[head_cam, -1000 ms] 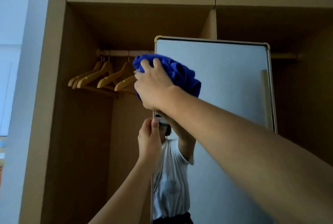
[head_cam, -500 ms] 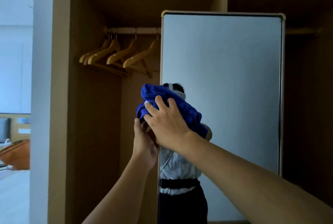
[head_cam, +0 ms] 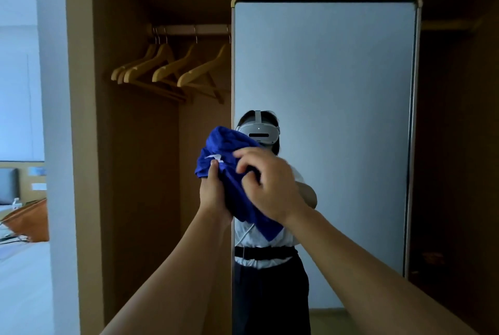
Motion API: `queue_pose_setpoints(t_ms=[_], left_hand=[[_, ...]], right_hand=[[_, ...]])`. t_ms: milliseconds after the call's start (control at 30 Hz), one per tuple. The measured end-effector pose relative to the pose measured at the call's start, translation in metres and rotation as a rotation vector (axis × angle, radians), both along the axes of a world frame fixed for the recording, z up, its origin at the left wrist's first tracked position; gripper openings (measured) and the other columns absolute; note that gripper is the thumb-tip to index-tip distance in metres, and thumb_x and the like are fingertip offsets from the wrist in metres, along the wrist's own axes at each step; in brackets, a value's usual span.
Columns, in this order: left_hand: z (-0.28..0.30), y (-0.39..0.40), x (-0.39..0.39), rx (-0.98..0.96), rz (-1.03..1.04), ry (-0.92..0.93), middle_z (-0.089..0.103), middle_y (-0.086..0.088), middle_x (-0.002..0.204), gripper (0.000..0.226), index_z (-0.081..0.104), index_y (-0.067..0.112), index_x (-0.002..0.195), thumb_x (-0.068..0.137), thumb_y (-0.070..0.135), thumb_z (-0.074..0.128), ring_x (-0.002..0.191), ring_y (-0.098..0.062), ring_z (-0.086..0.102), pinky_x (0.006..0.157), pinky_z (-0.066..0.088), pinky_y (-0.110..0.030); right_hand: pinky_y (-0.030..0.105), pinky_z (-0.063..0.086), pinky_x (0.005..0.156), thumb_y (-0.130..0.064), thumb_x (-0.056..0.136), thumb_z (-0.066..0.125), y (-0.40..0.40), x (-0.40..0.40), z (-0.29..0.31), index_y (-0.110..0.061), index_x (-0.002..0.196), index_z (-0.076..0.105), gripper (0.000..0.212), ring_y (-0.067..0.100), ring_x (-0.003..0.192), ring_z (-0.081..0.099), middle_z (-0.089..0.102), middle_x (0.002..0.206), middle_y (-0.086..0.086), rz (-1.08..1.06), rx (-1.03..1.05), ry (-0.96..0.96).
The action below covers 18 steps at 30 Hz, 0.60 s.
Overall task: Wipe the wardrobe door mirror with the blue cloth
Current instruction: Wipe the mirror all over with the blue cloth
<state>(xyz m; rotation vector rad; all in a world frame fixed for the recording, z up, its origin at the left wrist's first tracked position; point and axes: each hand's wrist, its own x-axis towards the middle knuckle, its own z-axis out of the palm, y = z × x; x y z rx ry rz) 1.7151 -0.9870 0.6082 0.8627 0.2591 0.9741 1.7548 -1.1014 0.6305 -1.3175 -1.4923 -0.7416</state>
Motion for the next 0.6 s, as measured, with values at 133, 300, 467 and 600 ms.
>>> queue_pose_setpoints(t_ms=[133,300,467,600], left_hand=[[0.005,0.003,0.0,-0.016,0.04,0.079,0.052,-0.024,0.128,0.047,0.036,0.007,0.139,0.098,0.031,0.041,0.115,-0.033,0.054,0.091,0.047,-0.045],[0.001,0.006,-0.006,0.115,0.161,0.115,0.046,-0.009,0.122,0.046,0.027,0.023,0.138,0.096,0.021,0.046,0.095,-0.025,0.054,0.075,0.048,-0.04],[0.009,0.016,-0.01,0.22,0.353,0.238,0.054,-0.012,0.122,0.018,0.055,0.015,0.106,0.094,0.004,0.047,0.105,-0.027,0.056,0.094,0.048,-0.041],[0.009,0.016,-0.007,0.284,0.484,0.261,0.051,0.001,0.101,0.025,0.048,0.014,0.113,0.091,0.003,0.051,0.09,-0.015,0.051,0.074,0.041,-0.028]], right_hand=[[0.029,0.044,0.072,0.003,0.074,0.052,-0.036,0.048,-0.003,-0.006,0.08,0.063,0.016,0.03,0.079,0.061,0.067,0.086,0.003,-0.348,0.601,0.236],[0.041,0.033,0.094,-0.013,0.086,0.051,-0.094,0.138,-0.02,-0.01,0.124,0.055,0.038,0.035,0.121,0.045,0.054,0.129,0.013,-0.745,0.815,0.847],[0.05,0.034,0.105,-0.043,0.099,0.031,-0.109,0.178,-0.043,-0.017,0.134,0.047,0.047,0.033,0.124,0.047,0.053,0.135,0.01,-0.629,0.61,1.204],[0.042,0.045,0.089,-0.054,0.097,0.025,-0.105,0.178,-0.05,-0.011,0.115,0.063,0.059,0.033,0.11,0.059,0.064,0.116,0.015,-0.469,0.591,1.217]])
